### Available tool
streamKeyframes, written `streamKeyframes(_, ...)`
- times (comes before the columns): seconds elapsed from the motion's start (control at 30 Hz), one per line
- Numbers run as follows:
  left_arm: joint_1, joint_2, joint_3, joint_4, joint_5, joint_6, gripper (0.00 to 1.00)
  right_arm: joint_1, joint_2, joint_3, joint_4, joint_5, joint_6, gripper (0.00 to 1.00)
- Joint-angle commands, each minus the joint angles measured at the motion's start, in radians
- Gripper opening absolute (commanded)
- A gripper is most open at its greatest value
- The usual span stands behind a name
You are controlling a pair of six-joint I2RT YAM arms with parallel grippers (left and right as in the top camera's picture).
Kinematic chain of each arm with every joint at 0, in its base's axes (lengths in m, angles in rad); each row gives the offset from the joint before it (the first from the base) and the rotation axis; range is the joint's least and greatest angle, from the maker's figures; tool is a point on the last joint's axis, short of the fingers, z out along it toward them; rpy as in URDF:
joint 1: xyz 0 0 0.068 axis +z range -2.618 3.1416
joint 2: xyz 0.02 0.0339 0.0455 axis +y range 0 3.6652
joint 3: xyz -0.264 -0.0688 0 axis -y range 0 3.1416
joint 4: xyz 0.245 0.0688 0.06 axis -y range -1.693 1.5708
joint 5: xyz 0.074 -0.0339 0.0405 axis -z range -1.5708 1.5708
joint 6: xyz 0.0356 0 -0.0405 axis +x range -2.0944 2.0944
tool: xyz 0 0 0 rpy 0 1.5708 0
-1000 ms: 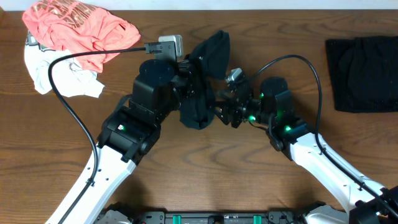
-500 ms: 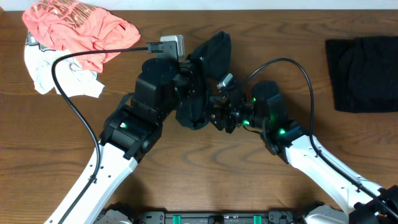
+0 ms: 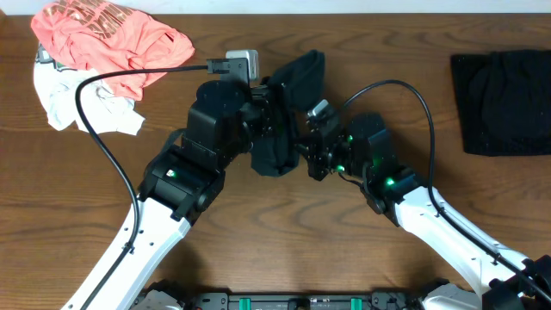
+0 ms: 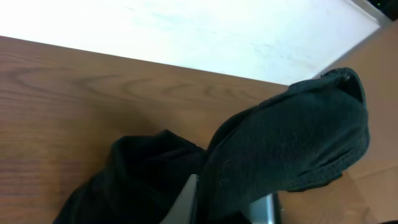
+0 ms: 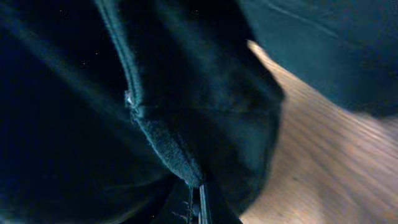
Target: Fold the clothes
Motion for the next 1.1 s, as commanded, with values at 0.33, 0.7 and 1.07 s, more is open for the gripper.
streamKeyframes(0.33,0.001,-0.001,0.015,-0.103,-0.363,0.078,0.22,-0.034,-0.059,0.020,-0.013,0.094,0.000,0.01)
streamKeyframes(0.7,0.002,-0.001,0.015,-0.127,-0.451,0.142,0.52,-0.039,-0.136,0.177,-0.283,0.230,-0.099,0.01)
streamKeyframes(1.07,0.002,0.025,0.015,-0.130,-0.450,0.142,0.57,-0.060,-0.192,0.450,-0.618,0.224,-0.248,0.01)
